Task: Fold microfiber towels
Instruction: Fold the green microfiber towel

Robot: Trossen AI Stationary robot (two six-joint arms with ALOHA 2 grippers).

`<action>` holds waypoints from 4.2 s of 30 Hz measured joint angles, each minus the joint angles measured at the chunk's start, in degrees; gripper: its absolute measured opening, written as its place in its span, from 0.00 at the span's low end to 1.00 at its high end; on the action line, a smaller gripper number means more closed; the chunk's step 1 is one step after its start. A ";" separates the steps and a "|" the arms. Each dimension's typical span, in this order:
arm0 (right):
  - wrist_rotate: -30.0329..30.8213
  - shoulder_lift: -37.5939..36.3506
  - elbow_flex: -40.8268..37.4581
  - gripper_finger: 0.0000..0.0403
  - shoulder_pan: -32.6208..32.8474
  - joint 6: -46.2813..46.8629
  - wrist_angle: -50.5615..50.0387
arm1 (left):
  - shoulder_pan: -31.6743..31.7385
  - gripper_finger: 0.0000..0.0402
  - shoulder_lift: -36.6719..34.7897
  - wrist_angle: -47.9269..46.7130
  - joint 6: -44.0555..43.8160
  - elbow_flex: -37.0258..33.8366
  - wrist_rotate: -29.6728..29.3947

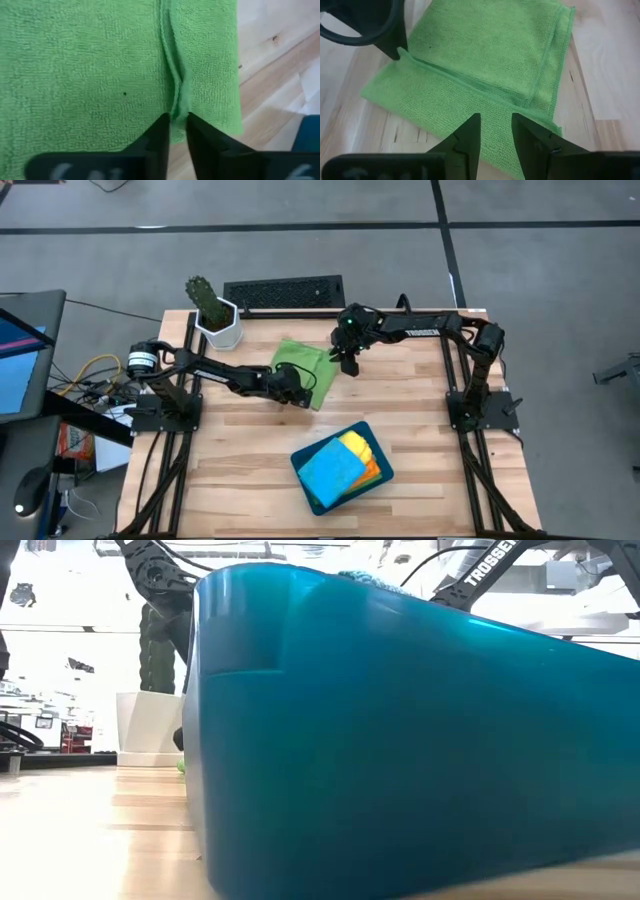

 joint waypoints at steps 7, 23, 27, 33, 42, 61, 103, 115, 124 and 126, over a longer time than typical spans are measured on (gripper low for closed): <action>0.02 0.00 0.00 0.33 0.00 -0.02 -0.92 | -0.13 0.02 -0.02 -1.39 0.99 3.08 0.01; -0.83 -5.22 0.02 0.33 -1.27 -0.02 0.38 | -4.27 0.00 -0.11 -23.91 2.51 12.66 -8.40; -0.81 -6.79 0.00 0.33 -1.27 -0.02 0.42 | -4.51 0.00 -0.57 -25.50 1.16 12.66 -8.89; -1.14 -6.62 0.00 0.33 -0.56 -0.02 0.02 | -4.90 0.00 -1.72 -29.93 1.42 12.68 -10.70; -1.22 -6.49 -0.02 0.33 1.83 -0.07 0.81 | -5.07 0.00 -1.86 -29.17 1.93 11.41 -11.72; -1.31 -5.26 -0.48 0.33 4.92 -0.48 2.86 | -6.12 0.00 -1.79 -32.58 -0.82 10.12 -12.93; 0.66 10.36 -0.22 0.33 9.19 4.07 11.58 | -6.12 0.00 -11.86 -39.45 -0.30 9.14 -14.64; 0.66 10.36 -0.22 0.33 9.27 4.48 12.30 | -7.23 0.00 -8.98 -31.54 2.74 9.16 -13.49; 0.61 6.45 -0.25 0.33 7.66 6.14 13.18 | -8.04 0.00 -1.00 -31.07 1.71 9.16 -10.25; 0.66 5.73 -0.22 0.33 7.18 7.00 14.49 | -8.04 0.00 -0.79 -31.01 1.62 9.16 -10.23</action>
